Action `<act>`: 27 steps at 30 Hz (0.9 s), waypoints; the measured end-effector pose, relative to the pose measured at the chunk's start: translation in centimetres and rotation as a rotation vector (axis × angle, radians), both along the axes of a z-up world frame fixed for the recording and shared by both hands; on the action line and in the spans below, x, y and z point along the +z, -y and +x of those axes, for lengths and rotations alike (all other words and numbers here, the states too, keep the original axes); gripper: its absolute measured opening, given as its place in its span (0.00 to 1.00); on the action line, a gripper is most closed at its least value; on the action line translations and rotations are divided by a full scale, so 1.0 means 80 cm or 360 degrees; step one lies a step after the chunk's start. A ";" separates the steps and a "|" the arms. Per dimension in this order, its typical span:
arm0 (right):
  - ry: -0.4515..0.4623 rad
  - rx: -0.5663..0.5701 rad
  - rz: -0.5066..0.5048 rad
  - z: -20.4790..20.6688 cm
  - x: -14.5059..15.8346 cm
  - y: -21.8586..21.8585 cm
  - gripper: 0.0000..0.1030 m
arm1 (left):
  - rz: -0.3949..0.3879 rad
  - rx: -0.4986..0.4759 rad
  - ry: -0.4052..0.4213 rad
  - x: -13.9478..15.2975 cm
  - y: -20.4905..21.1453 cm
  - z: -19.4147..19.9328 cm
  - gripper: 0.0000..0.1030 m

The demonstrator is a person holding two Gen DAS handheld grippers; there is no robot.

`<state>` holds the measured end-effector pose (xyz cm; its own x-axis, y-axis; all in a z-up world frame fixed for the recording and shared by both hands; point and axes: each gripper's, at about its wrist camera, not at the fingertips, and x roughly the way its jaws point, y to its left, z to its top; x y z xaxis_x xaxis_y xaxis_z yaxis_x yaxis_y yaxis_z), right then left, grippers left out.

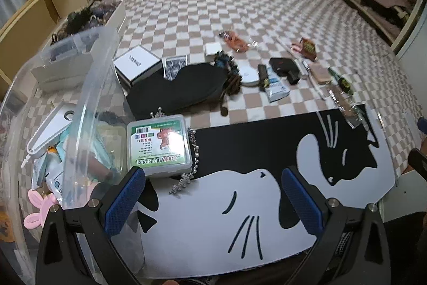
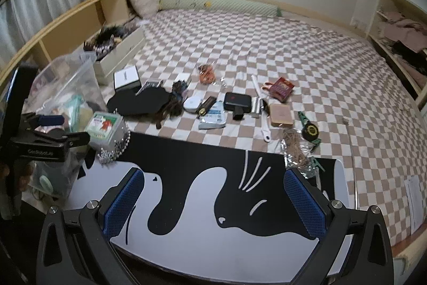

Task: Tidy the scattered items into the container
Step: 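Move both tools forward and down toward the black pouch and crocheted doll, then lower the left tool onto the black fabric pouch while the right tool approaches the blue crocheted doll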

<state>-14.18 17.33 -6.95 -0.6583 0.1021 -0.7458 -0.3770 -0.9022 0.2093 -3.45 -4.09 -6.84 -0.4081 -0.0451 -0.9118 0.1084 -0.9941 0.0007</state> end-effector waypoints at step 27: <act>0.0274 -0.0094 -0.0360 -0.098 -0.092 -0.064 1.00 | -0.0501 -0.0151 0.0247 -0.113 -0.018 -0.170 1.00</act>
<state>-22.02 22.47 -14.33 -0.5181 -0.0452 -0.8541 -0.4750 -0.8152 0.3313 -17.05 -2.62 -15.85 -0.2818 -0.3020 -0.9107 -0.0100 -0.9482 0.3175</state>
